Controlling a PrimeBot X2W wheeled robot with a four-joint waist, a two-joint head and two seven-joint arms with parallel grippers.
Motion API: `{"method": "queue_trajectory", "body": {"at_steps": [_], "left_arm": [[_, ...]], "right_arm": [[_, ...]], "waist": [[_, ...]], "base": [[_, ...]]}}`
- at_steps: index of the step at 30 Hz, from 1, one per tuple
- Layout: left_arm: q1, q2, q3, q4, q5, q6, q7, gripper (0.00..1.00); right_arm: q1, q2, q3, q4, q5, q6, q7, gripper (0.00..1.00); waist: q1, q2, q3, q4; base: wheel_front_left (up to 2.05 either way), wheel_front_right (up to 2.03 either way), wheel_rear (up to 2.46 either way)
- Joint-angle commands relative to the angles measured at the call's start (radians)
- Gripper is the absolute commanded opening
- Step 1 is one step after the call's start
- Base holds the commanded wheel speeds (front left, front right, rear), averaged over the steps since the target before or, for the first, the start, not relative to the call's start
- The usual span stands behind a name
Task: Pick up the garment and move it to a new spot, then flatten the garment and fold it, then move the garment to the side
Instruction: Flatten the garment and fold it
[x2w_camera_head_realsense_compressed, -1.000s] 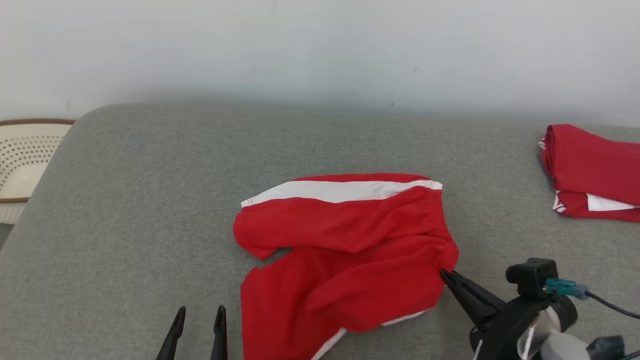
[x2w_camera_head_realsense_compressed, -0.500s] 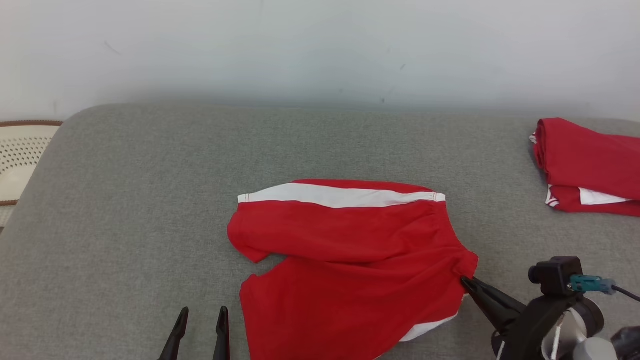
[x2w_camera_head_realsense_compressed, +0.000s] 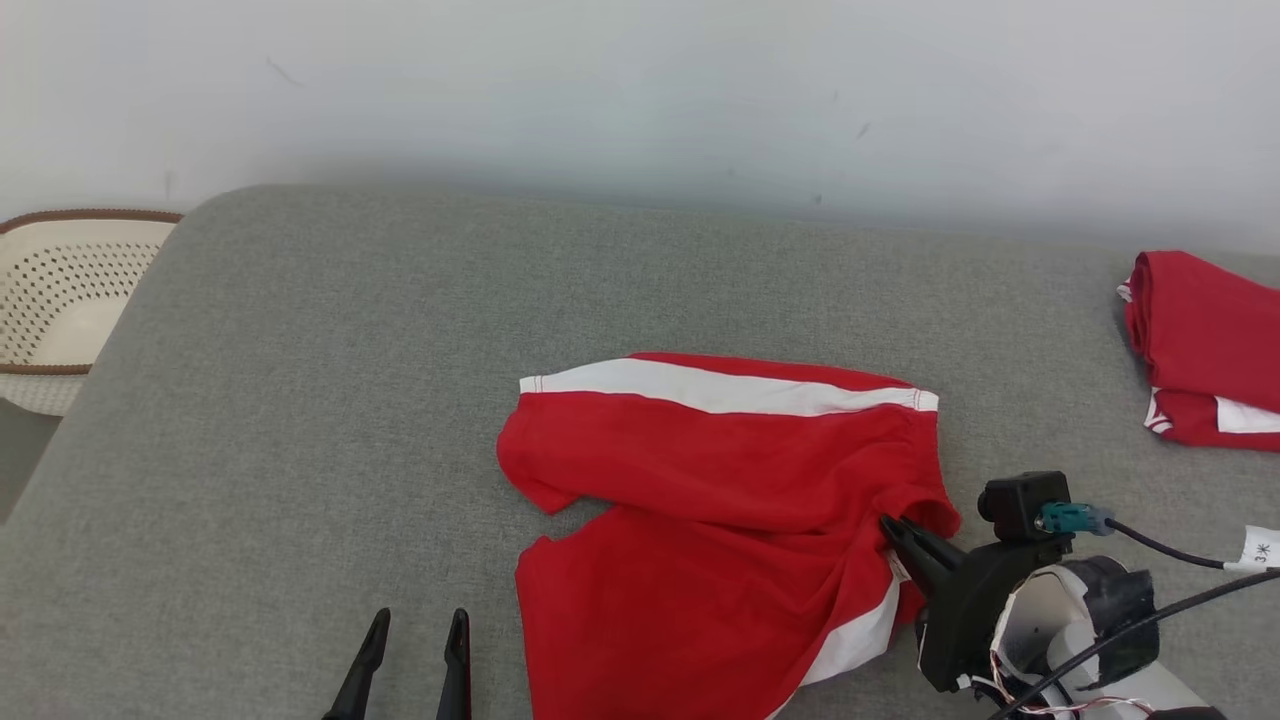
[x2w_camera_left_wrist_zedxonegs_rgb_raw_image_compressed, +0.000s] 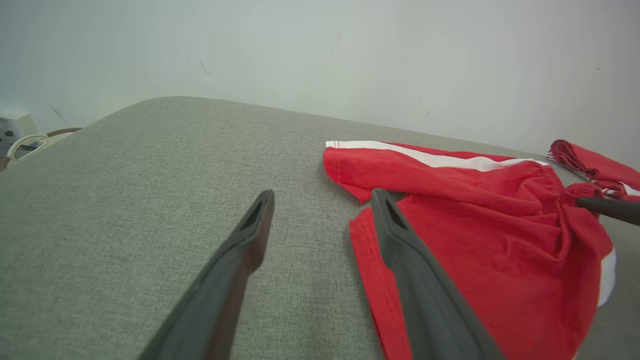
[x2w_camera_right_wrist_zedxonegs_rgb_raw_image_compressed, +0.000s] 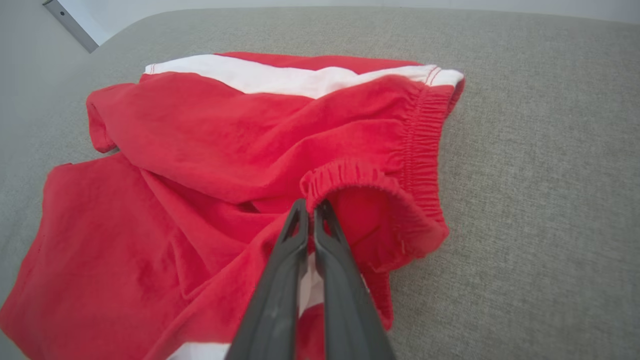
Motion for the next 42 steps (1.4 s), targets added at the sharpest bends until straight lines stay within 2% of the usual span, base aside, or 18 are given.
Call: {"method": "queue_trajectory", "body": {"at_steps": [1, 2, 3, 7, 12, 22, 27, 32, 36, 42], "left_arm": [[-0.005, 0.000, 0.001, 0.006, 0.003, -0.001, -0.004, 1.00], [-0.003, 0.000, 0.001, 0.005, 0.001, 0.000, -0.004, 1.00], [0.000, 0.000, 0.002, 0.005, 0.001, 0.001, -0.004, 1.00], [0.018, 0.000, 0.009, 0.002, 0.001, 0.003, -0.004, 1.00], [0.024, 0.000, 0.028, -0.007, 0.007, 0.002, -0.004, 1.00], [0.024, 0.000, 0.032, -0.022, 0.008, 0.006, -0.004, 1.00], [0.024, 0.000, 0.044, -0.033, 0.007, 0.008, -0.004, 1.00], [0.055, 0.000, 0.066, -0.054, 0.013, 0.018, -0.004, 1.00], [0.072, 0.000, 0.089, -0.073, 0.028, 0.025, -0.004, 1.00], [0.080, 0.000, 0.121, -0.086, 0.046, 0.012, -0.004, 1.00]], "right_arm": [[-0.009, 0.005, 0.010, 0.025, -0.010, 0.001, -0.012, 0.35], [-0.013, 0.010, 0.013, 0.036, -0.009, 0.001, -0.026, 0.85], [-0.010, 0.011, 0.014, 0.044, -0.002, 0.001, -0.037, 1.00], [0.032, -0.007, 0.005, 0.041, 0.012, 0.001, -0.093, 1.00], [0.102, -0.033, -0.040, -0.025, 0.003, 0.001, -0.139, 1.00], [0.234, -0.034, -0.194, -0.180, -0.056, 0.001, -0.127, 1.00], [0.297, -0.003, -0.305, -0.264, -0.091, 0.001, -0.178, 1.00], [0.348, 0.048, -0.409, -0.299, -0.191, 0.001, -0.265, 1.00], [0.375, 0.101, -0.463, -0.316, -0.255, 0.001, -0.312, 1.00], [0.396, 0.177, -0.523, -0.335, -0.321, 0.001, -0.348, 1.00]], "waist": [[0.0000, 0.0000, -0.005, 0.007], [0.0000, 0.0000, -0.007, 0.008], [0.0000, 0.0000, -0.009, 0.008], [0.0000, 0.0000, -0.016, 0.002], [0.0000, 0.0000, -0.017, -0.032], [0.0000, 0.0000, -0.012, -0.084], [0.0000, 0.0000, -0.018, -0.091], [0.0000, 0.0000, -0.043, -0.089], [0.0000, 0.0000, -0.059, -0.095], [0.0000, 0.0000, -0.074, -0.114]], "base": [[0.00, 0.00, 0.00], [0.00, 0.00, 0.00], [0.00, 0.00, 0.00], [0.00, 0.00, 0.00], [0.00, 0.00, 0.00], [0.00, 0.00, 0.00], [0.00, 0.00, 0.00], [0.00, 0.00, 0.00], [0.00, 0.00, 0.00], [0.00, 0.00, 0.00]]}}
